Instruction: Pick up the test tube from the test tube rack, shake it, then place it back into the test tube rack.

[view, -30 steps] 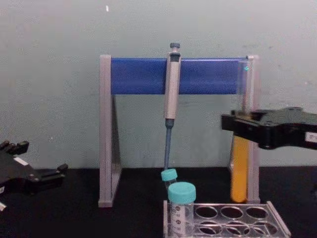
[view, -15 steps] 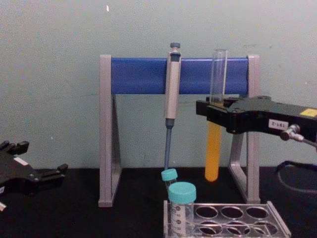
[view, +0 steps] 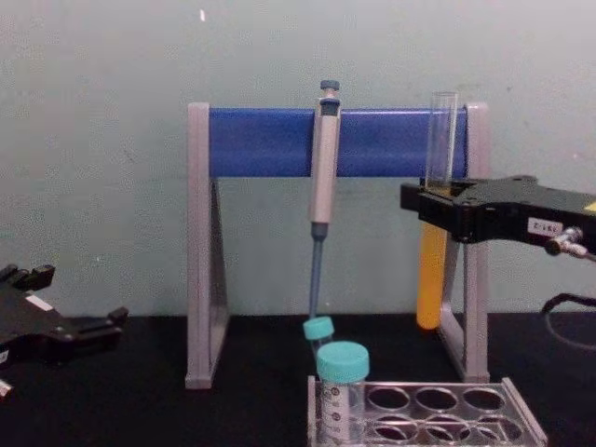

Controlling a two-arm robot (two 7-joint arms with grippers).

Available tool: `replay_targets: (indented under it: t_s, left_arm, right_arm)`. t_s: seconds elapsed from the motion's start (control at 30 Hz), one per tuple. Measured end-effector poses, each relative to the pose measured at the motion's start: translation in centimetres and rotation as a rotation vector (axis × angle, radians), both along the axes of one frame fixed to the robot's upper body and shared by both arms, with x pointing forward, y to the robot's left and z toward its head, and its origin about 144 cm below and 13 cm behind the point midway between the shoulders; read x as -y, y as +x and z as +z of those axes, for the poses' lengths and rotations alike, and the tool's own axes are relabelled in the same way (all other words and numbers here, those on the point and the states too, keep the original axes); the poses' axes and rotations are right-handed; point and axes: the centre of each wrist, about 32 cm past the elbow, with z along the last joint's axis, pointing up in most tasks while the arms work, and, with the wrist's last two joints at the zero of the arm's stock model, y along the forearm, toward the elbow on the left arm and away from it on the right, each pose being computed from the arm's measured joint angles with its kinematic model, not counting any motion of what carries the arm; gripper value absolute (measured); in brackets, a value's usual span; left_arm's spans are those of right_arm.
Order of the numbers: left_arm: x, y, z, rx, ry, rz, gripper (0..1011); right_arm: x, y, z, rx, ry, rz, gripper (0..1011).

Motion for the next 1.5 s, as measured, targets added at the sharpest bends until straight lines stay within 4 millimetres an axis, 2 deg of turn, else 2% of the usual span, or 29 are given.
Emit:
replay_targets:
  t_s: [0.47,0.63,0.83,1.13,1.3,1.5]
  left_arm:
    - [0.0,0.0,0.0,0.0,0.0,0.0,1001]
    - [0.0,0.0,0.0,0.0,0.0,0.0,1002]
    - [0.0,0.0,0.0,0.0,0.0,0.0,1001]
    - [0.0,0.0,0.0,0.0,0.0,0.0,1001]
    - [0.0,0.0,0.0,0.0,0.0,0.0,1001]
    - [0.0,0.0,0.0,0.0,0.0,0.0,1002]
  right_arm:
    - [0.5,-0.2,0.1,0.007,-0.018,0.0,232]
    - [1.2,-0.8,0.2,0.005,-0.038,-0.002,232]
    - [2.1,-2.5,0.3,-0.02,-0.05,0.011,232]
    - [2.0,-4.0,0.1,-0.063,-0.064,0.112,232]
    - [1.3,-3.7,-0.1,-0.07,-0.05,0.168,232]
    - [0.3,-2.3,-0.1,-0.051,-0.031,0.188,232]
